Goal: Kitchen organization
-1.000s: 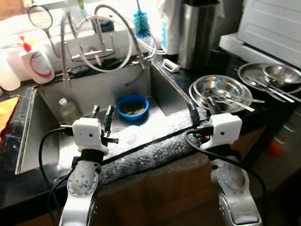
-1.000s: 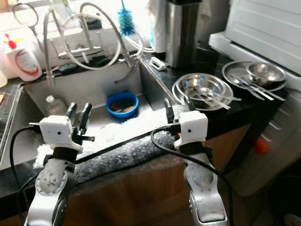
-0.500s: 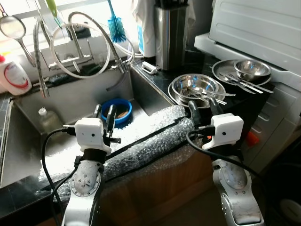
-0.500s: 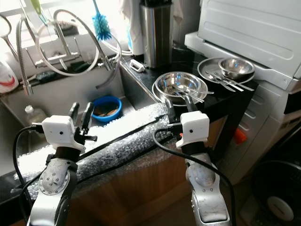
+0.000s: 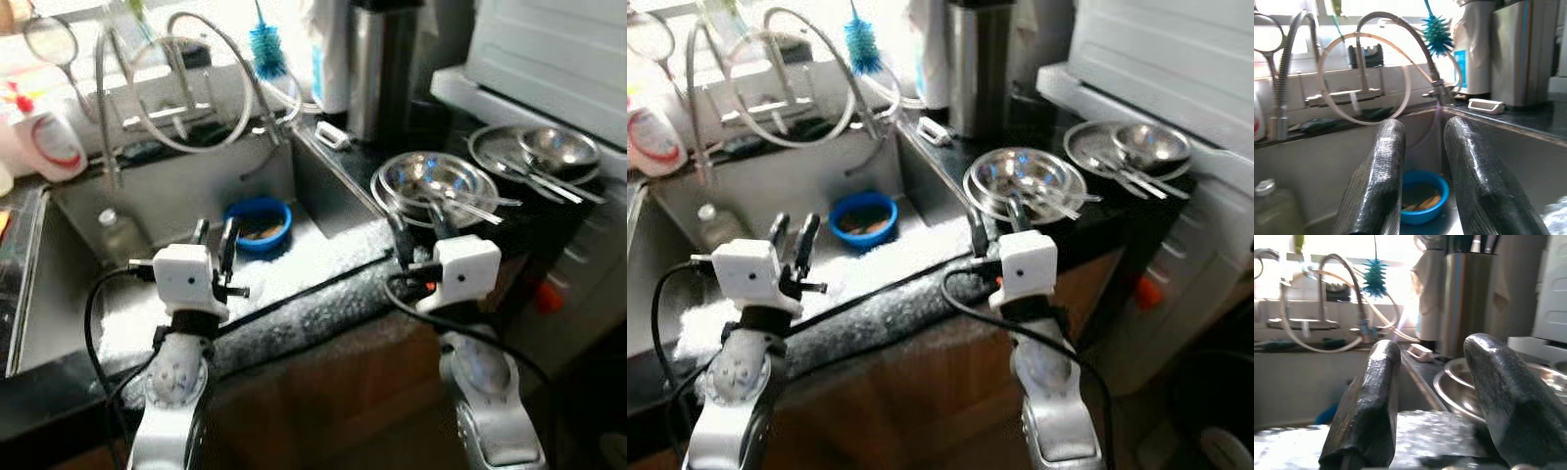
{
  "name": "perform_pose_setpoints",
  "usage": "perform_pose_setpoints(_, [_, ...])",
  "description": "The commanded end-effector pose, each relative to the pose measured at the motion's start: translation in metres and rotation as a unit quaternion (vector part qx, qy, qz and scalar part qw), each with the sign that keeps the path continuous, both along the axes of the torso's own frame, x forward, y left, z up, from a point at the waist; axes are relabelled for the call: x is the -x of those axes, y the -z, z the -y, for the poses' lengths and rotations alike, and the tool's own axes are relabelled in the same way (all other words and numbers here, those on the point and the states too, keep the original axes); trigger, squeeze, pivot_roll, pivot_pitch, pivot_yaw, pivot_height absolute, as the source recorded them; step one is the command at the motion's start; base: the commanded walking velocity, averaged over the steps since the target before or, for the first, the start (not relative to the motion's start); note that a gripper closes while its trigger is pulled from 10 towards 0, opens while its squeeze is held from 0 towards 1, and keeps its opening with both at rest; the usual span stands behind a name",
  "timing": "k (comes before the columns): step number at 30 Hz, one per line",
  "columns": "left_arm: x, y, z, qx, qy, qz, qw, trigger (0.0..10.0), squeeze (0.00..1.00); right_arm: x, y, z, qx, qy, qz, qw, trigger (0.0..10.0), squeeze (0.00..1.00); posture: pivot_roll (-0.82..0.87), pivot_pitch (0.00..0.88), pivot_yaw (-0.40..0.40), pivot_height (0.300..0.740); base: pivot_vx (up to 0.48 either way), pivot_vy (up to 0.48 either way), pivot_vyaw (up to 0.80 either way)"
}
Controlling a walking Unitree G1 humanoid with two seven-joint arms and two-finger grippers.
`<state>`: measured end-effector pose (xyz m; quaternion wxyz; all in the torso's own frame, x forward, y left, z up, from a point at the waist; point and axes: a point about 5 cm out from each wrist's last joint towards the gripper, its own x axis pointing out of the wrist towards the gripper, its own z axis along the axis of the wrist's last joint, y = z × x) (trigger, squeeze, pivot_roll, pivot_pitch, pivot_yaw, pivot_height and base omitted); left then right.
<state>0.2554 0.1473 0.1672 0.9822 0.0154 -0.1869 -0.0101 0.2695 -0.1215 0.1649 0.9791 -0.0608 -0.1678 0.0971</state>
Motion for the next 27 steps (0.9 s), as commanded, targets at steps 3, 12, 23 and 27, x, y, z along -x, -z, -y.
perform_pose_setpoints(3, [0.0001,0.0031,-0.0028,0.001,-0.004,-0.005,1.0,10.0,0.0,-0.0005,-0.0031,0.0009,0.002,0.0,0.006,1.0,10.0,0.0,-0.21,0.0,0.067,0.74,0.0,0.0,0.0])
perform_pose_setpoints(12, [-0.0002,0.0063,-0.0077,-0.003,-0.01,-0.01,1.0,10.0,0.0,-0.0014,-0.0037,0.0027,0.0,0.003,0.006,1.0,10.0,0.0,-0.21,0.0,0.066,0.74,0.0,0.0,0.0])
perform_pose_setpoints(23, [-0.0027,0.0034,-0.0088,-0.002,-0.014,-0.004,1.0,10.0,0.13,-0.0046,-0.0057,0.0101,-0.013,0.007,0.006,1.0,10.0,1.0,-0.23,0.0,0.067,0.74,0.0,0.0,0.0])
perform_pose_setpoints(27, [-0.0038,0.0023,-0.0078,-0.003,-0.012,-0.002,1.0,10.0,0.07,-0.0045,-0.0071,0.0103,-0.014,0.009,0.008,1.0,10.0,1.0,-0.23,0.0,0.068,0.74,0.0,0.0,0.0])
